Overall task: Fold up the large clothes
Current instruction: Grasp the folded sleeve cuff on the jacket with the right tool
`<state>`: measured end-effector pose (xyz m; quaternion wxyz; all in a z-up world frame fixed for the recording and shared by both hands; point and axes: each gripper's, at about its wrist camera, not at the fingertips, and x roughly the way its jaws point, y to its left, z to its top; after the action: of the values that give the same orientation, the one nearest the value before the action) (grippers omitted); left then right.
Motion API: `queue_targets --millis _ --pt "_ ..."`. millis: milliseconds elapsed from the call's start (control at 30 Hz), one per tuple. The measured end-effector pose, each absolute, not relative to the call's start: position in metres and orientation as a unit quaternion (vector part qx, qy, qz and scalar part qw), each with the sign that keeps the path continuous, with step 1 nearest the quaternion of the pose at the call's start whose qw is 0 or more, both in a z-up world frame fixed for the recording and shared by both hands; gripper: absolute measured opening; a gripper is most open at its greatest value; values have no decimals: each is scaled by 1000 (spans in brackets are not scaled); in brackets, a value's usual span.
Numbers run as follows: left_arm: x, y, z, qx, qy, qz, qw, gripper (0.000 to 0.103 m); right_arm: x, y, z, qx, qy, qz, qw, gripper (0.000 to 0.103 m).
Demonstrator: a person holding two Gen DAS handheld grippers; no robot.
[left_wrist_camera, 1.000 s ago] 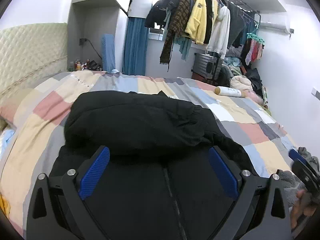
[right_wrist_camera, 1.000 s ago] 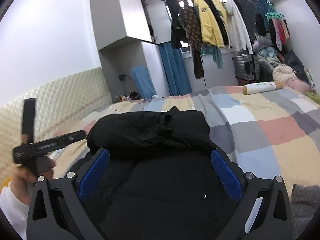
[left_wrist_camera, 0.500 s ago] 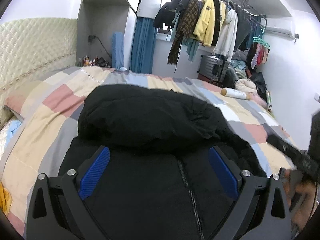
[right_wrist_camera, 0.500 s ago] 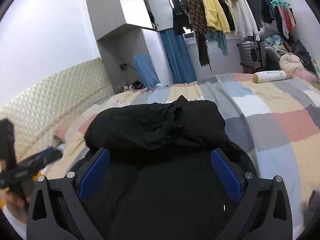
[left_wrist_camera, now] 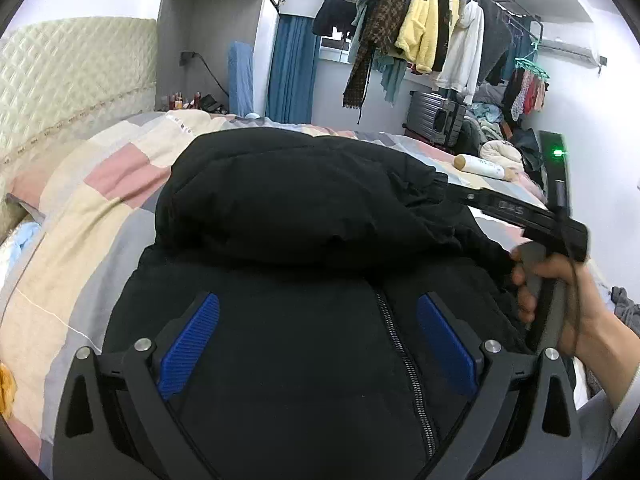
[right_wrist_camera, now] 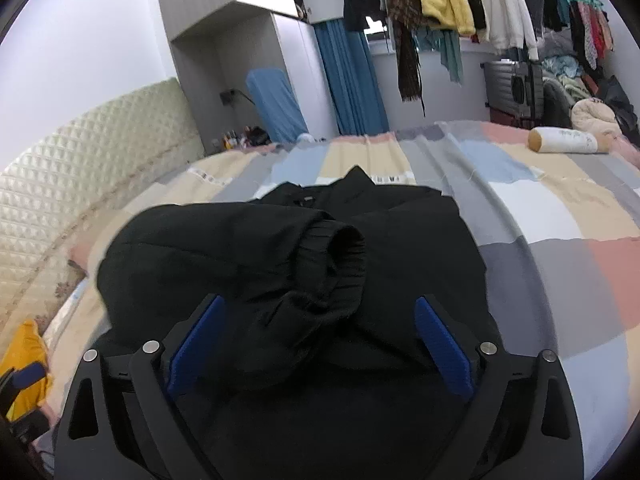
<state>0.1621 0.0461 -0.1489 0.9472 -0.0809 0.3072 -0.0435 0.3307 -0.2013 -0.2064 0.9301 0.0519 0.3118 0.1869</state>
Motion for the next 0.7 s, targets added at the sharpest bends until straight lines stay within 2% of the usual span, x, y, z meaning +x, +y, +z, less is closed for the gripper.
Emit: queue_targets --millis 200,233,267,367,567,700 --pt "172 53 -163 -85 322 -26 942 99 372 -198 -230 71 339 188 919 77" --pt "175 53 -166 -85 325 -24 941 99 374 -196 -232 68 336 196 919 63" --pt "176 53 -167 -86 327 -23 941 99 374 -193 -231 64 332 206 918 42" --pt "181 51 -169 -74 334 -10 940 99 367 -186 -218 44 310 214 925 20" --pt "183 56 -174 -79 339 -9 938 99 351 -183 -174 16 240 207 948 7" --pt "181 59 -173 -90 337 -15 937 99 351 -195 -153 23 208 190 959 7"
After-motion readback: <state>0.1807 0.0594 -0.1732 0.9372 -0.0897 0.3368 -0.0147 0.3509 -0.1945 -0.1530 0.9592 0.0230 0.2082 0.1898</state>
